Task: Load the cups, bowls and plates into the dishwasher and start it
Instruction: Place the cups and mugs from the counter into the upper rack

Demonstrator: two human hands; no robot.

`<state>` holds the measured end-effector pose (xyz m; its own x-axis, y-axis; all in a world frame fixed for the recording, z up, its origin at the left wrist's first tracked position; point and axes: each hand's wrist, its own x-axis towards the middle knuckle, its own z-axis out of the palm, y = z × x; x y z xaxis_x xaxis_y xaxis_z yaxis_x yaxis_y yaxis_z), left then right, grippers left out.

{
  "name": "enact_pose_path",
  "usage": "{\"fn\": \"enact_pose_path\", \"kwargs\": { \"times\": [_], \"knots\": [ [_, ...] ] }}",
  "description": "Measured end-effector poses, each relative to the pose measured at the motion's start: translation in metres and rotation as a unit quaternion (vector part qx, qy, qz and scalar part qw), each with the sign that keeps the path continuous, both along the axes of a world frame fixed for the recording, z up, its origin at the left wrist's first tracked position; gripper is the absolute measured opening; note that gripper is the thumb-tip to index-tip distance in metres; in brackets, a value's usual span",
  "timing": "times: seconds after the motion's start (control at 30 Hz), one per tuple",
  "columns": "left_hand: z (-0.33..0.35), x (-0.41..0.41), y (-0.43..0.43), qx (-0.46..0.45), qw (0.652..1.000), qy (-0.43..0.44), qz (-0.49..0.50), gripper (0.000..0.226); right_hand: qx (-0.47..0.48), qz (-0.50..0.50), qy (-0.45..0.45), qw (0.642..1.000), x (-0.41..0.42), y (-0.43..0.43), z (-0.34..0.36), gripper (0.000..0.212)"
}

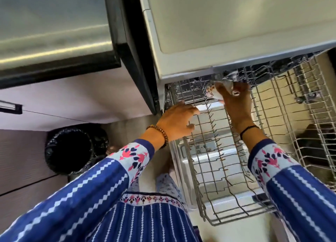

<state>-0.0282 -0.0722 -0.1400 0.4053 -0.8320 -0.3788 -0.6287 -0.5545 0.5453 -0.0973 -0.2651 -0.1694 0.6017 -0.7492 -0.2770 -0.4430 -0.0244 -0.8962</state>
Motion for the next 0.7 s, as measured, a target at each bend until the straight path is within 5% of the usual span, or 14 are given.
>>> {"fn": "enact_pose_path", "kwargs": {
  "times": [0.13,0.27,0.47,0.7],
  "knots": [
    [-0.005,0.002,0.004,-0.048,0.998,0.032,0.016,0.041,-0.171,0.077,0.038,0.982,0.029,-0.008,-0.018,0.065],
    [-0.007,0.003,0.006,-0.075,0.996,0.037,0.022,0.038,-0.232,0.159,0.079,0.956,0.044,-0.01,-0.031,0.071],
    [-0.005,0.002,0.006,-0.092,0.994,0.042,0.042,0.036,-0.281,0.283,0.121,0.909,0.042,-0.002,-0.04,0.054],
    [-0.002,0.001,0.006,-0.095,0.993,0.054,0.048,0.035,-0.287,0.279,0.135,0.906,0.037,-0.003,-0.039,0.068]
  ]
}}
